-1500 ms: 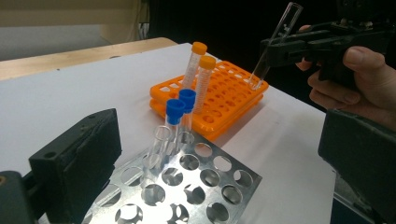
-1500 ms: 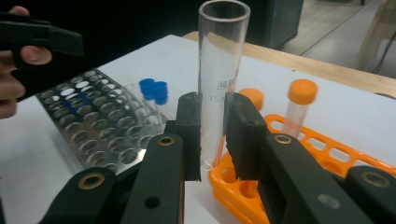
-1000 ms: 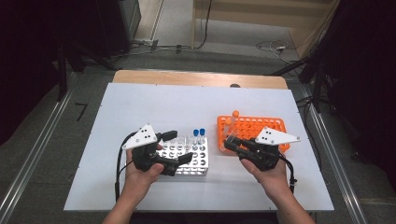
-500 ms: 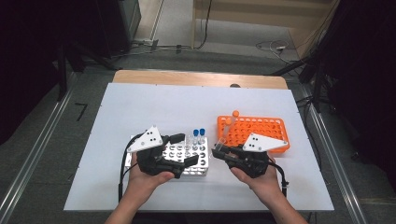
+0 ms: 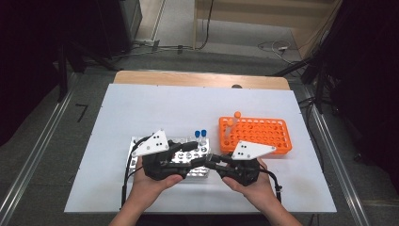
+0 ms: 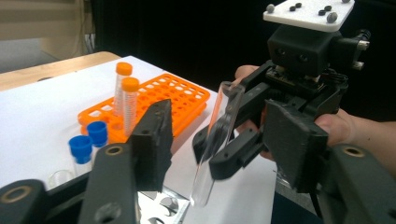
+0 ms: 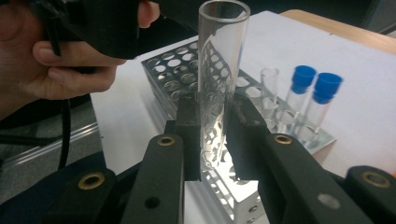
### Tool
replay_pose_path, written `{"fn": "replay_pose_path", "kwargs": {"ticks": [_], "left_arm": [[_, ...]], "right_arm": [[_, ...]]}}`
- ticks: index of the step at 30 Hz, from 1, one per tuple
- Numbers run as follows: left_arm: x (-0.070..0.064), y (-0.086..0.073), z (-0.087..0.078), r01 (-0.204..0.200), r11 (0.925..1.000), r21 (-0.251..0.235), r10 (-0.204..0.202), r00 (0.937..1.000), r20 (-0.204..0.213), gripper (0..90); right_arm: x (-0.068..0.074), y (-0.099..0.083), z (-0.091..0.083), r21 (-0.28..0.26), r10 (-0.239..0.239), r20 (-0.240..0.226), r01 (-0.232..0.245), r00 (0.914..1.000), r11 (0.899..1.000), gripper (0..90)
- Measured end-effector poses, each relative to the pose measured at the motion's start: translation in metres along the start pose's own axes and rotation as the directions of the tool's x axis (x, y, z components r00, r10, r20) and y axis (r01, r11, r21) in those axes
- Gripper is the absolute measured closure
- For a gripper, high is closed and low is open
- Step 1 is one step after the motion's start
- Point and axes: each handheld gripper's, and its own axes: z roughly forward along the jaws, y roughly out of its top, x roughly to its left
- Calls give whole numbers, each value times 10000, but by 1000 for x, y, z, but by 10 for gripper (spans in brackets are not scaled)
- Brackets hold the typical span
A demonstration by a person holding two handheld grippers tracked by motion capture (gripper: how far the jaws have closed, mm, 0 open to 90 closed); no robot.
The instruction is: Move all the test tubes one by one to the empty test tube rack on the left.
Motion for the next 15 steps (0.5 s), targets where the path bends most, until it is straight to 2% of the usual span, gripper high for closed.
{"fn": "replay_pose_path", "kwargs": {"ticks": [8, 15], "left_arm": [[-4, -2, 9, -134, 9986, 514, 125, 9998, 184, 587], [-6, -4, 12, -231, 9975, 664, 217, 9995, 217, 697]], "right_arm": [[10, 1, 7, 189, -194, -282, 200, 9994, 9996, 735], [13, 1, 7, 211, -205, -371, 213, 9991, 9995, 735]]}}
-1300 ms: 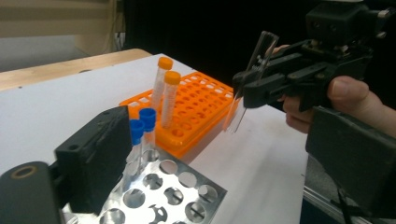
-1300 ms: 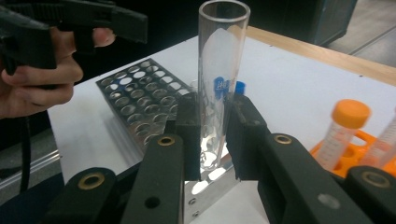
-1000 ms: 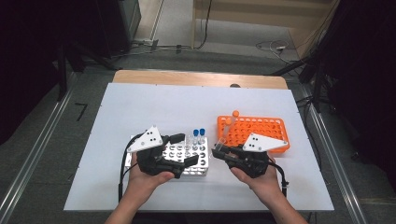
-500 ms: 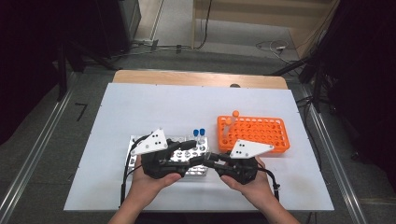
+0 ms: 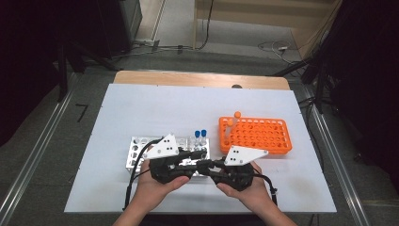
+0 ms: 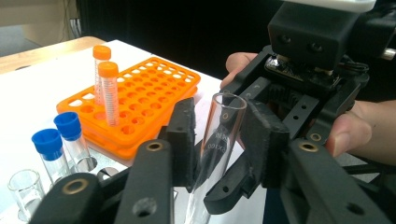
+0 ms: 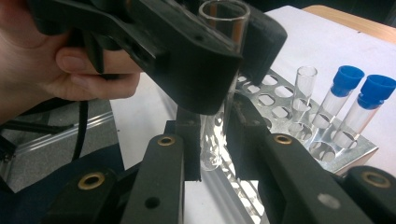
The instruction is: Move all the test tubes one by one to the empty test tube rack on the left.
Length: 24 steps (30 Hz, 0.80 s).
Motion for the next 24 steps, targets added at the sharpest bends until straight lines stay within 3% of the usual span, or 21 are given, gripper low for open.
{"fn": "replay_pose_path", "kwargs": {"ticks": [13, 19, 24], "left_arm": [[-1, 1, -1, -418, 9991, 36, 419, 9982, -436, 762], [6, 5, -6, -340, 9991, -267, 316, 9958, -854, 763], [19, 8, -10, -114, 9993, -353, 71, 9930, -1183, 763]], "right_arm": [[-3, -1, 0, 67, 154, -131, -153, 9998, 9999, 722], [-5, -4, 0, 142, 126, -401, -121, 9991, 9998, 493], [-10, -6, -6, 65, 156, -245, -154, 9996, 9999, 275]]}}
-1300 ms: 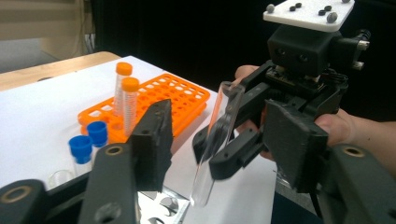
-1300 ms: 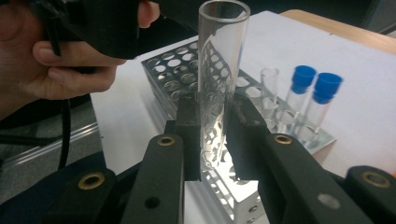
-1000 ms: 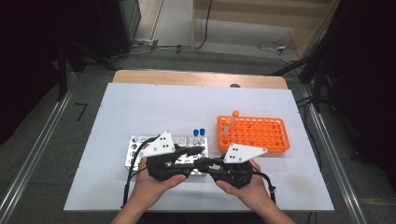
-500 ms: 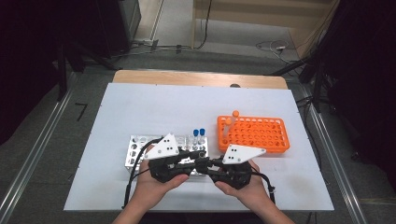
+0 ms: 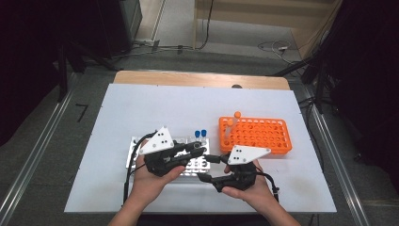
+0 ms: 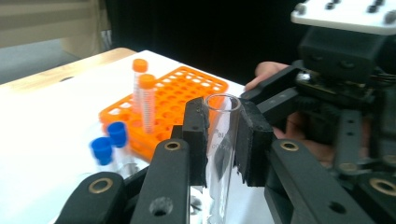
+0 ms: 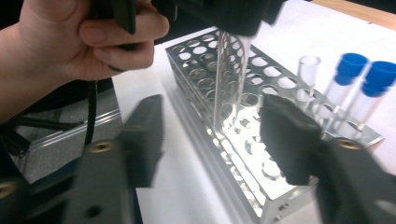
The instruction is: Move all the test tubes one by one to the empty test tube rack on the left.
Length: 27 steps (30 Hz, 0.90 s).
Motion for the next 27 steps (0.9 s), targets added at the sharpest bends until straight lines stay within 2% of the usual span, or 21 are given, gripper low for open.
{"fn": "replay_pose_path", "kwargs": {"ticks": [4, 8, 18, 27], "left_arm": [[9, 1, -2, 103, 9999, -12, -103, 9997, -221, 763], [19, 2, -5, 187, 9998, -102, -192, 9986, -484, 763], [42, -2, -10, 540, 9982, -258, -568, 9908, -1228, 763], [56, -9, -5, 787, 9963, -347, -839, 9776, -1928, 763]], "right_arm": [[-7, -3, -7, -3, 129, 320, -129, 9994, 9999, 126], [-14, -9, -17, -124, 362, 276, -359, 9990, 9993, 6], [-31, -21, -34, -250, 752, 728, -735, 9945, 9970, 0], [-36, -29, -41, -282, 870, 1136, -843, 9897, 9960, 0]]}}
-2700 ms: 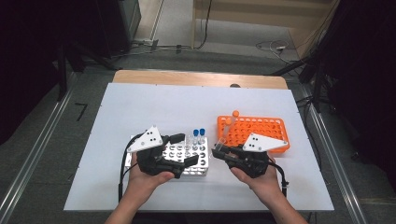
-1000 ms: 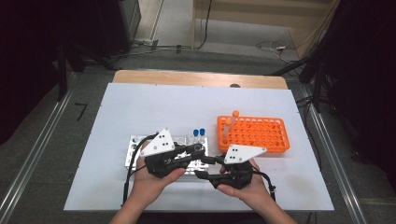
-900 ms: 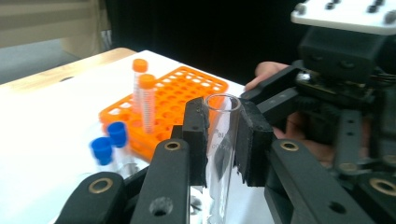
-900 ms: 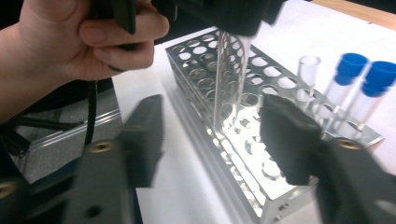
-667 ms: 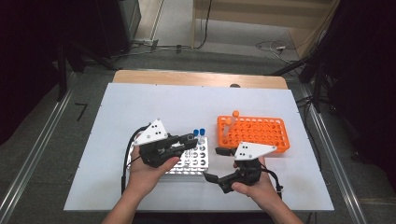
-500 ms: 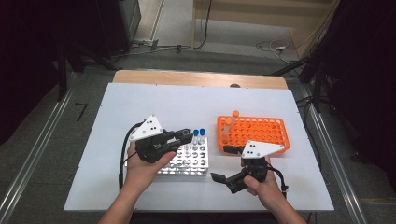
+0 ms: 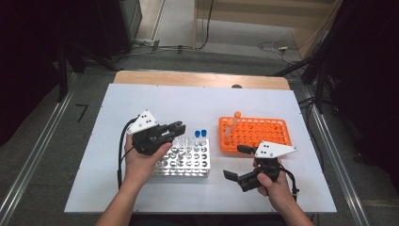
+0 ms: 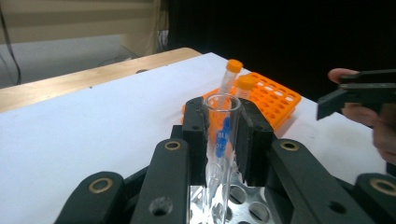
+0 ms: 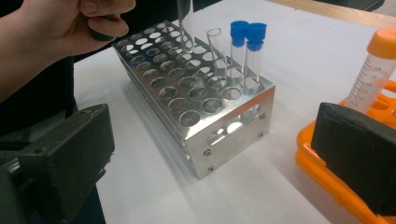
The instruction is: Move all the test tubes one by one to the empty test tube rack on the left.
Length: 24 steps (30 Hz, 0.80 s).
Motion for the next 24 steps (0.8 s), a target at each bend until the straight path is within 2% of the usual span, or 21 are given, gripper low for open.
{"fn": "replay_pose_path", "kwargs": {"ticks": [6, 15, 24], "left_arm": [[5, -3, 8, 117, 9999, 48, -115, 9994, -313, 764], [5, -6, 18, -101, 9996, 258, 125, 9956, -933, 764], [2, -11, 24, -395, 9977, 546, 455, 9924, -1141, 764]], "right_arm": [[0, -4, -5, 1, 50, 149, -50, 9999, 10000, 0], [-5, -8, -13, -112, 404, 399, -400, 9984, 9991, 0], [-6, -10, -15, -64, 405, 539, -402, 9977, 9992, 0]]}}
